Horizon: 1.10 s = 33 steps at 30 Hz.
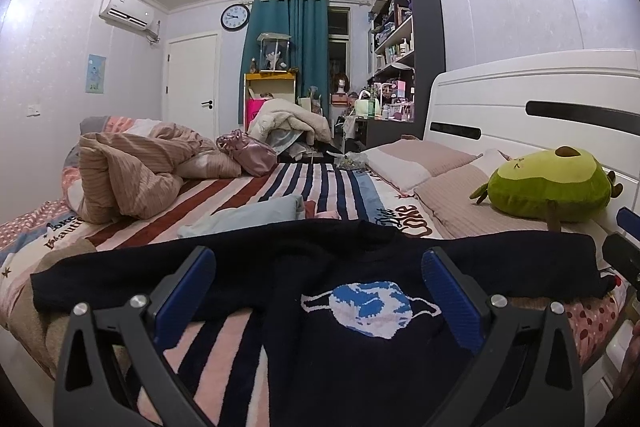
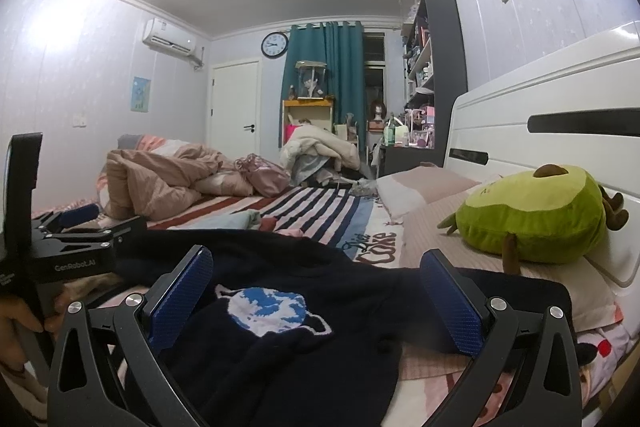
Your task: Fold small clothes
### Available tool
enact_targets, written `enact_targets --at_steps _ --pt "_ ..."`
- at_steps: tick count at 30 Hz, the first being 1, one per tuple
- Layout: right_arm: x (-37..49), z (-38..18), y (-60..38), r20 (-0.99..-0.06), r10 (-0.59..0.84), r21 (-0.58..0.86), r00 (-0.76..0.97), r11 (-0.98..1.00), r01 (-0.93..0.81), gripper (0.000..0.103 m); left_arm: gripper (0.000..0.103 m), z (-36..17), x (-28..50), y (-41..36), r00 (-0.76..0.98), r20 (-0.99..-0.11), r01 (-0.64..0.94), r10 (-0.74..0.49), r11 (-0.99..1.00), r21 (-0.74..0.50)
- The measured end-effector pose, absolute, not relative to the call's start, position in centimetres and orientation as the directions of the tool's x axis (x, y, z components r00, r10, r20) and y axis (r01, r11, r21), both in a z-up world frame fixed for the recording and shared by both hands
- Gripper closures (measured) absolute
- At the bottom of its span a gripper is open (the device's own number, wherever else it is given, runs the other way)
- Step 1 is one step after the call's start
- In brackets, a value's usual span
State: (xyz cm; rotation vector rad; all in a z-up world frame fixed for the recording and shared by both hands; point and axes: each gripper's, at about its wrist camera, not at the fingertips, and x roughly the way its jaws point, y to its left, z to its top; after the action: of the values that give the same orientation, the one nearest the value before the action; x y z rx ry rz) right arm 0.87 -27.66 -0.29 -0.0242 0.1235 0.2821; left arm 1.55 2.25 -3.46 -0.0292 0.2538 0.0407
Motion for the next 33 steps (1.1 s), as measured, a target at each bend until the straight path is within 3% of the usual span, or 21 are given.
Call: enact_targets --at_steps 14,18,22,28,30,32,33 --pt "2.2 -1.4 -26.9 -0.146 0.239 -0.007 0.96 0.97 -0.242 0.0 0.001 -5.0 3.4 4.7 0.941 -0.328 -0.091 0.079 0.996 -0.021" --pt "3.9 -2.6 -25.9 -0.197 0.271 -0.019 0.942 0.96 -0.28 0.0 0.001 -5.6 4.0 6.8 0.926 -0.365 -0.113 0.097 0.993 -0.023" --pt "6.0 -4.2 -25.0 -0.25 0.316 0.027 0.915 0.947 -0.319 0.0 0.001 -6.1 4.2 10.9 0.906 -0.409 -0.149 0.109 0.986 -0.068" --pt "8.8 -6.9 -22.4 -0.352 0.354 0.049 0.867 0.932 -0.36 0.0 0.001 -7.3 2.3 21.8 0.862 -0.422 -0.36 0.281 0.925 -0.118" --pt "9.5 -7.7 -21.4 -0.383 0.36 0.047 0.851 0.927 -0.371 0.0 0.006 -8.1 1.3 25.7 0.832 -0.431 -0.447 0.35 0.882 -0.147" --pt "10.2 -8.6 -20.1 -0.418 0.394 0.077 0.819 0.913 -0.4 0.0 0.021 -9.4 0.1 29.5 0.797 -0.443 -0.537 0.411 0.817 -0.208" --pt "10.3 -8.8 -19.6 -0.426 0.406 0.089 0.808 0.908 -0.41 0.0 0.023 -10.1 -0.2 30.9 0.792 -0.451 -0.551 0.411 0.8 -0.239"
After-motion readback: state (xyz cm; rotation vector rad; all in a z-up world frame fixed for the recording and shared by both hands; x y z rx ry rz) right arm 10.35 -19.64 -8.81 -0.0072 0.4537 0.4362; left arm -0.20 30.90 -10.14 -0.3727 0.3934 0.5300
